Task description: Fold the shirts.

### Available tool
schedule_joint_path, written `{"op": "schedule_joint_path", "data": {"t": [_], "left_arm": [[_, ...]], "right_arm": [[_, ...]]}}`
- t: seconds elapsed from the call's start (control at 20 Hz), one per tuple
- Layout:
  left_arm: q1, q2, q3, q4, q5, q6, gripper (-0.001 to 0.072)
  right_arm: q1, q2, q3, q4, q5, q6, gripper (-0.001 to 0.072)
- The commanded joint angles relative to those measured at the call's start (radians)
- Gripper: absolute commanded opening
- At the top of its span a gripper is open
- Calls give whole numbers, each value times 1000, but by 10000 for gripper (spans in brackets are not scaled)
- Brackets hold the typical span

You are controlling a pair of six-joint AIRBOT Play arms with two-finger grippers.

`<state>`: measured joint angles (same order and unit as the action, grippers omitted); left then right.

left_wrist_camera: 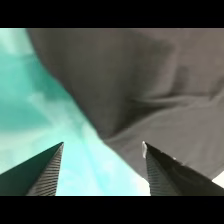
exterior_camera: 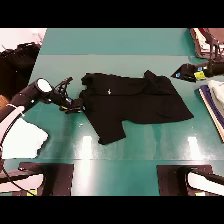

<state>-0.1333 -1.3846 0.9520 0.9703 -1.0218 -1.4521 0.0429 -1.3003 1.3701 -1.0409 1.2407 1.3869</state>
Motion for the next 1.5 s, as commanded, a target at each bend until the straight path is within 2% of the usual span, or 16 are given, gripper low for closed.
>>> {"op": "schedule_joint_path", "data": {"t": [0.0,0.1,0.2,0.35,0.4,0.45,0.5,0.65,0.9,1.05,1.15,1.25,1.45], "left_arm": [[0,7,-77,-99,69,40,591],[0,7,-87,-104,72,39,590],[0,5,-87,-119,84,56,362],[0,5,-87,-152,125,72,349],[0,5,-87,-160,128,73,285],[0,5,-87,-161,128,75,61],[0,5,-86,-162,132,85,27],[0,25,-63,-153,140,92,28],[0,107,8,-114,130,98,28],[0,118,16,-118,126,98,28],[0,118,16,-118,119,95,28],[0,118,16,-117,111,95,28],[0,118,16,-117,102,95,28]], "right_arm": [[-5,74,-102,0,-48,0,389],[-5,90,-126,-1,-54,0,389],[-5,92,-131,0,-53,0,389],[-5,92,-130,0,-52,0,389],[-6,92,-130,-2,-48,0,389],[-9,92,-131,-4,-37,0,388],[-19,93,-132,-8,-21,0,388],[-93,106,-171,-10,47,0,388],[-365,207,-483,-114,46,0,390],[-532,201,-637,-72,31,-1,391],[-596,172,-694,-1,-7,-42,390],[-614,131,-717,70,-50,-77,388],[-572,66,-716,141,-185,-80,379]]}}
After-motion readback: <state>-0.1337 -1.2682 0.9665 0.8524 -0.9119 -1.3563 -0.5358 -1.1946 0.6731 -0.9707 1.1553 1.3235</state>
